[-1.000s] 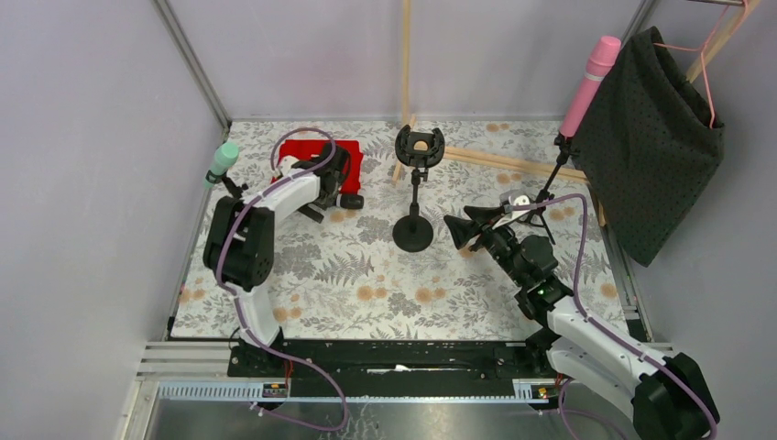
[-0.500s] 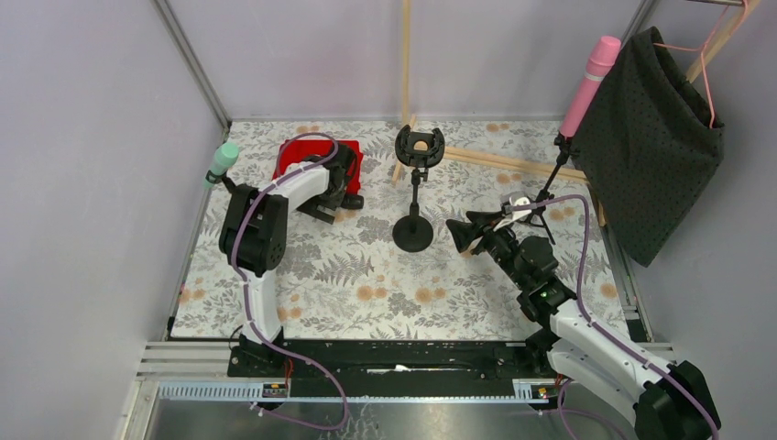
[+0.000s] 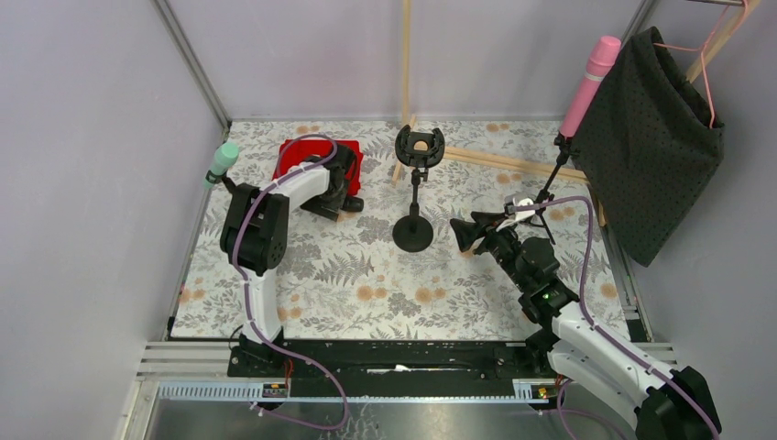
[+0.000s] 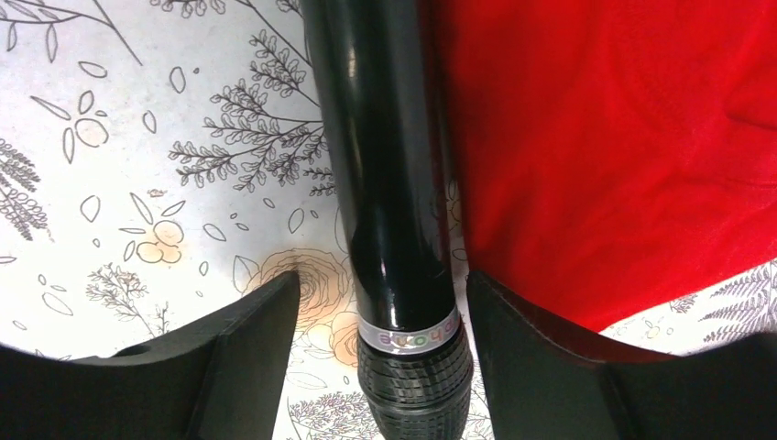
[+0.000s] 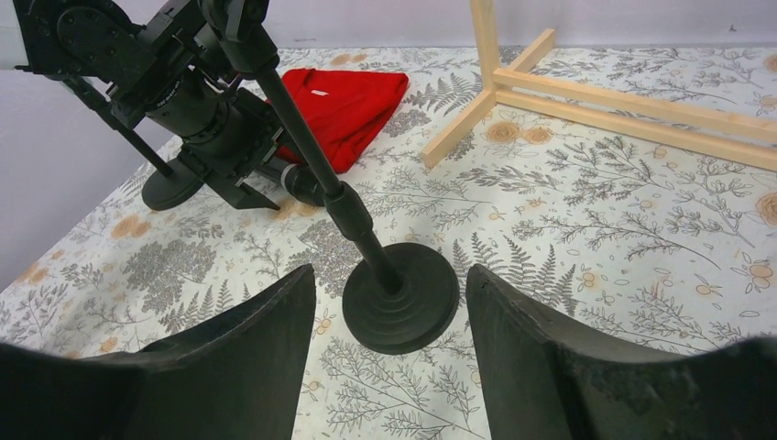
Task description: Attach the microphones to the stand
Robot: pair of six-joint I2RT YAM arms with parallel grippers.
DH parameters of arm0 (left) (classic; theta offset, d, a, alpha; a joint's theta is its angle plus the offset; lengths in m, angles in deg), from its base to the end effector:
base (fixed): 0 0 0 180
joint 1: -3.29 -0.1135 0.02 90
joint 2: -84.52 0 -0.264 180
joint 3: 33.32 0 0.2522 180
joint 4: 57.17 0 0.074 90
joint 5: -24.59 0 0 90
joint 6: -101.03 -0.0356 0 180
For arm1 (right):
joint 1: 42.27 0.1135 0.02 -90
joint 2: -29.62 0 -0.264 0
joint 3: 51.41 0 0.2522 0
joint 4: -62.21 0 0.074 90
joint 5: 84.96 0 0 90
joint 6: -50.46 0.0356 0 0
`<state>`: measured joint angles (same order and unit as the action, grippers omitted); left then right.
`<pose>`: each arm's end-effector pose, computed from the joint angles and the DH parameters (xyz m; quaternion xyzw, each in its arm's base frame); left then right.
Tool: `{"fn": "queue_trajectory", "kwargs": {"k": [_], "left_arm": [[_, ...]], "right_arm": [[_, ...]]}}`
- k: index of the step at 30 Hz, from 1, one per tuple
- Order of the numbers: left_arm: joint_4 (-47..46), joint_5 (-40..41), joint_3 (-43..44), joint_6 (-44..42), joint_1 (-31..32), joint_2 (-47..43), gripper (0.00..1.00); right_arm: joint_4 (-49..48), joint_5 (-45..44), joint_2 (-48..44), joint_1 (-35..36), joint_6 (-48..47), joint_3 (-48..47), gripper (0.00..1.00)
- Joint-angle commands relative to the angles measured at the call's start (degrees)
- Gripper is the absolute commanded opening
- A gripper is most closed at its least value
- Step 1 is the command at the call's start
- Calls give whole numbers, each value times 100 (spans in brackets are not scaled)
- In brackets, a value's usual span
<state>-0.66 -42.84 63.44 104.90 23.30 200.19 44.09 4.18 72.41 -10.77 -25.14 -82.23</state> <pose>0.3804 -0.1240 0.1663 -0.6043 0.7627 0.0016 0.2306 0.1554 0.0946 0.2523 -0.0938 0.6615 0.2855 0.6871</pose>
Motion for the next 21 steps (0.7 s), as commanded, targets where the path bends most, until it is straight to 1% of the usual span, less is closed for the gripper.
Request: {"fn": "queue_trajectory", "kwargs": {"k": [1,5,9,14,15,17,21], "left_arm": [[-483,-286,-256,-139,-26,86,69],[-1001,-340,-718,-324,-26,-176,58],[-1433,-260,-1327,-578,-23,-641,49],[-2188,-321,-2339,-1086,-24,-1455,30],[-2323,-381,-2512,-1240,-23,-1611,24],[-2522,-556,-2813,-1600,-23,-1943,9],[-2901,-1036,-3399,-2435,-15,-2747,0]], "right_arm": [[-71,-198,-138,29,-23,-59,68],[15,-237,-239,26,-51,-89,68],[133,-312,-341,37,-51,-138,69],[288,-402,-515,26,-79,-228,69],[336,-420,-565,26,-91,-253,69],[444,-473,-681,29,-133,-286,70],[619,-413,-1042,29,-222,-287,71]]}}
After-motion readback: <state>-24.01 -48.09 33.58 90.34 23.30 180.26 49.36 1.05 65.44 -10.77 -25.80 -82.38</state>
